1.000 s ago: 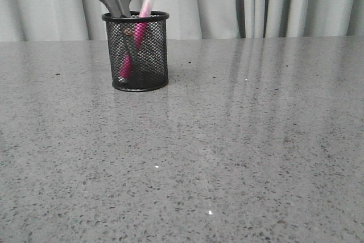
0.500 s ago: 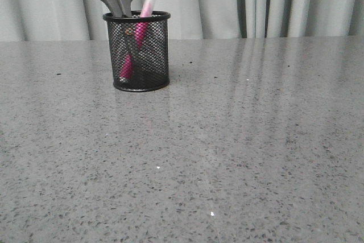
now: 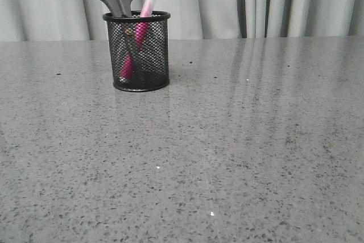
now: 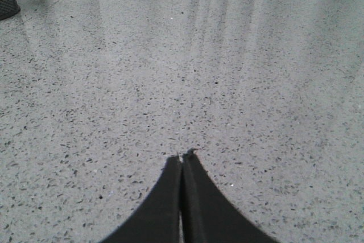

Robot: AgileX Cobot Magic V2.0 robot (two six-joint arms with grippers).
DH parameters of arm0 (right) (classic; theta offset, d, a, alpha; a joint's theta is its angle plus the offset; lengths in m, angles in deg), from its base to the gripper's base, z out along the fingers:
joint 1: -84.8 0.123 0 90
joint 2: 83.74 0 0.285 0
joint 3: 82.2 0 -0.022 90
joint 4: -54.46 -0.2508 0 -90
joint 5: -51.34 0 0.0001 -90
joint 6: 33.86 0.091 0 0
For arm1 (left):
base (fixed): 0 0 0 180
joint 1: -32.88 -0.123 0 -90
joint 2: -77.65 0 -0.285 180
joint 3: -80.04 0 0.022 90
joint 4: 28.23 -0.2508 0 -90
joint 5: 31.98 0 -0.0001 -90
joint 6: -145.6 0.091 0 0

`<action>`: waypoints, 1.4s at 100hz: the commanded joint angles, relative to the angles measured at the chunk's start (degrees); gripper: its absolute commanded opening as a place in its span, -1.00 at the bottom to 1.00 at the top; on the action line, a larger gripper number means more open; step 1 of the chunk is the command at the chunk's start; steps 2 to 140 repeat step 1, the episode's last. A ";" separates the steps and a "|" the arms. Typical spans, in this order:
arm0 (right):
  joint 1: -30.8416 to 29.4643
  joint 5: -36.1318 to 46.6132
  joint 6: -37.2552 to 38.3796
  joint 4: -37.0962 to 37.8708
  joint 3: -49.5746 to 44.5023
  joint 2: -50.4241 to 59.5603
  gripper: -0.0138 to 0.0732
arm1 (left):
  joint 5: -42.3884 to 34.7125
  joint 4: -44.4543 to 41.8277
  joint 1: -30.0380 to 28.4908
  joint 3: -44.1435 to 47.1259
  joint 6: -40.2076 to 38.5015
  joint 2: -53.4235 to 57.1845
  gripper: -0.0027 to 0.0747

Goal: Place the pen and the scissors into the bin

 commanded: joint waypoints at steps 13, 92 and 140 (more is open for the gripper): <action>-0.46 2.13 -0.04 0.10 -0.89 0.84 -0.84 | -2.61 0.69 -0.23 2.53 -0.63 1.84 -0.98; -0.46 2.13 -0.04 0.10 -0.89 0.84 -0.84 | -2.61 0.69 -0.23 2.53 -0.63 1.84 -0.98; -0.46 2.13 -0.04 0.10 -0.89 0.84 -0.84 | -2.61 0.69 -0.23 2.53 -0.63 1.84 -0.98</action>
